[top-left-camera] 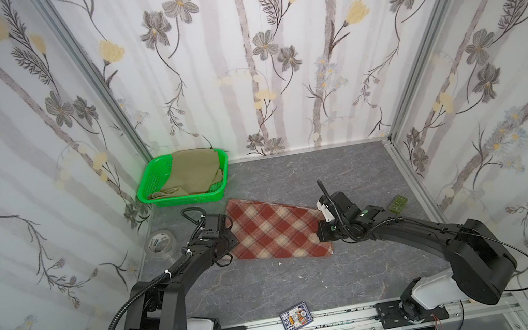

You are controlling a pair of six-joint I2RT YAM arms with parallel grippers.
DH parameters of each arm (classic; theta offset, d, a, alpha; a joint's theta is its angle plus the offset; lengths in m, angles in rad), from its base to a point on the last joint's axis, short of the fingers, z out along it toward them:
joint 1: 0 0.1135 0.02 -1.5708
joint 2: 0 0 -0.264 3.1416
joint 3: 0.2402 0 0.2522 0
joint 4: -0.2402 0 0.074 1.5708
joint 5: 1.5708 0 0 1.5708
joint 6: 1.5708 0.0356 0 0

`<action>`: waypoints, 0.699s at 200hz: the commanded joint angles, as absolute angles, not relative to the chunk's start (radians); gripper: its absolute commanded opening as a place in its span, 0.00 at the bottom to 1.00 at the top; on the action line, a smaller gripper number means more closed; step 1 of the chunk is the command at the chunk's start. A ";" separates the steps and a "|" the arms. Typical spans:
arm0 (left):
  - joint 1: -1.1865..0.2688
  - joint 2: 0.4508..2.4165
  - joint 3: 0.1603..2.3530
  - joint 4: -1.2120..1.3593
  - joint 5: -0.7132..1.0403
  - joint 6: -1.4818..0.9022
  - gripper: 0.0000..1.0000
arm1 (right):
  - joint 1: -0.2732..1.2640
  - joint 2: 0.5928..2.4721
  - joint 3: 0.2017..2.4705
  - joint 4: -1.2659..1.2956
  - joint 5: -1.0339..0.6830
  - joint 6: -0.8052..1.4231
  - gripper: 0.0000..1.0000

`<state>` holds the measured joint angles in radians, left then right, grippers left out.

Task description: Fold and stack the skirts

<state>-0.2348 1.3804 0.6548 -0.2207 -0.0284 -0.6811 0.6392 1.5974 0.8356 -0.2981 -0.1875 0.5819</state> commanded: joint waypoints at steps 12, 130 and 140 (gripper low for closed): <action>-0.235 1.409 0.653 -0.231 -0.033 -0.672 0.51 | 0.641 1.676 0.805 -0.248 -0.243 0.597 0.00; -0.321 1.213 0.466 -0.242 0.069 -0.830 0.50 | 0.463 1.802 0.770 -0.266 -0.148 0.514 0.00; -0.351 1.187 0.450 -0.244 0.080 -0.861 0.50 | 0.453 1.811 0.798 -0.281 -0.130 0.497 0.00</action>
<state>-0.3096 1.2366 0.4805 -0.1989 0.0280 -0.7635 0.4774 1.7805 0.7658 -0.1661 -0.3031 0.5518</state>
